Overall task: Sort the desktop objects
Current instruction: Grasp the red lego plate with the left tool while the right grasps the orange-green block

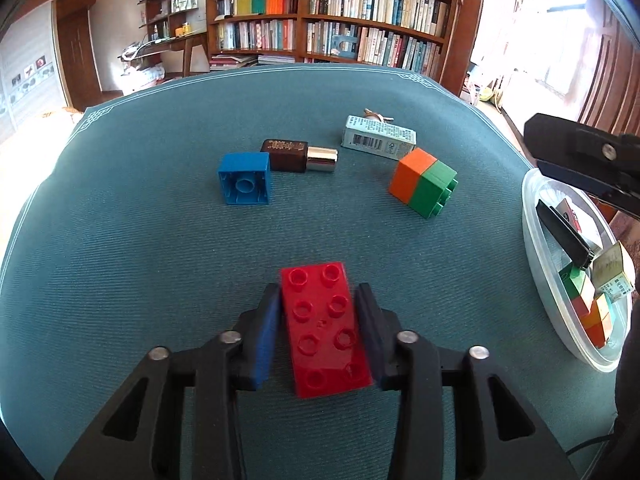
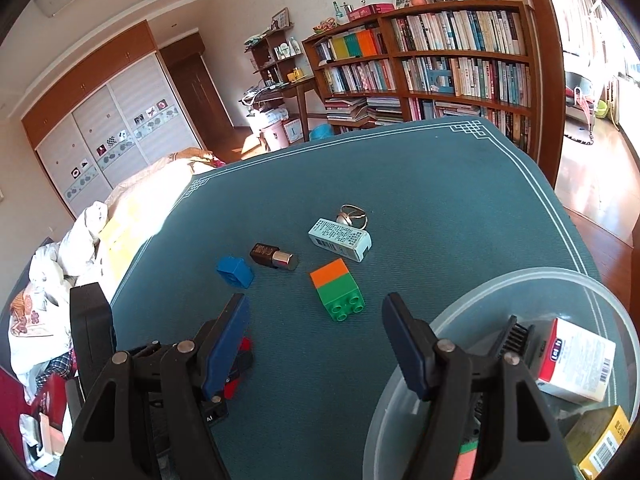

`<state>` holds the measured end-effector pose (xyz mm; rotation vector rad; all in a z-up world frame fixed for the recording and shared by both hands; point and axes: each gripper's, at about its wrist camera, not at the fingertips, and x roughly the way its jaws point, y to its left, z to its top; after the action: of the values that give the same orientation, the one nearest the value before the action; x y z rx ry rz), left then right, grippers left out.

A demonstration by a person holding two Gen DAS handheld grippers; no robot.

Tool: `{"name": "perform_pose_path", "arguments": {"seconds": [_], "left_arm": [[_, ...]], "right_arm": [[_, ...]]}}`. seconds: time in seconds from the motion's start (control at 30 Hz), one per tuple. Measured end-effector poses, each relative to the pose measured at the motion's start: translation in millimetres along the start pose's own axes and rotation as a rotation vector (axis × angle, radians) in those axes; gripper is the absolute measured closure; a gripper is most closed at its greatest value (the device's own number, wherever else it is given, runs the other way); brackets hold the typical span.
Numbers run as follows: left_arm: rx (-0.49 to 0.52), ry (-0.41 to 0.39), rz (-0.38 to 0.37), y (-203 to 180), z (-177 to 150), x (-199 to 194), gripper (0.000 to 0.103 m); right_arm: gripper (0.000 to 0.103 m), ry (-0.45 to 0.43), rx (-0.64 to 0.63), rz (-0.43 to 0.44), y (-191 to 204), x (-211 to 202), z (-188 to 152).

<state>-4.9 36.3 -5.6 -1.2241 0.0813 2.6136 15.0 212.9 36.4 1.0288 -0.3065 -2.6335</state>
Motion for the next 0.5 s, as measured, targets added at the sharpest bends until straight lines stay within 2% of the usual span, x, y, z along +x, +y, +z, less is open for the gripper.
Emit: {"name": "perform_pose_path", "arguments": {"seconds": [0.23, 0.5], "left_arm": [[-0.005, -0.034, 0.006, 1, 0, -7, 0.068], [-0.026, -0.019, -0.008, 4, -2, -5, 0.068]], "right_arm": [[0.031, 0.063, -0.012, -0.038, 1, 33, 4], [0.042, 0.138, -0.060, -0.095, 6, 64, 7]]}}
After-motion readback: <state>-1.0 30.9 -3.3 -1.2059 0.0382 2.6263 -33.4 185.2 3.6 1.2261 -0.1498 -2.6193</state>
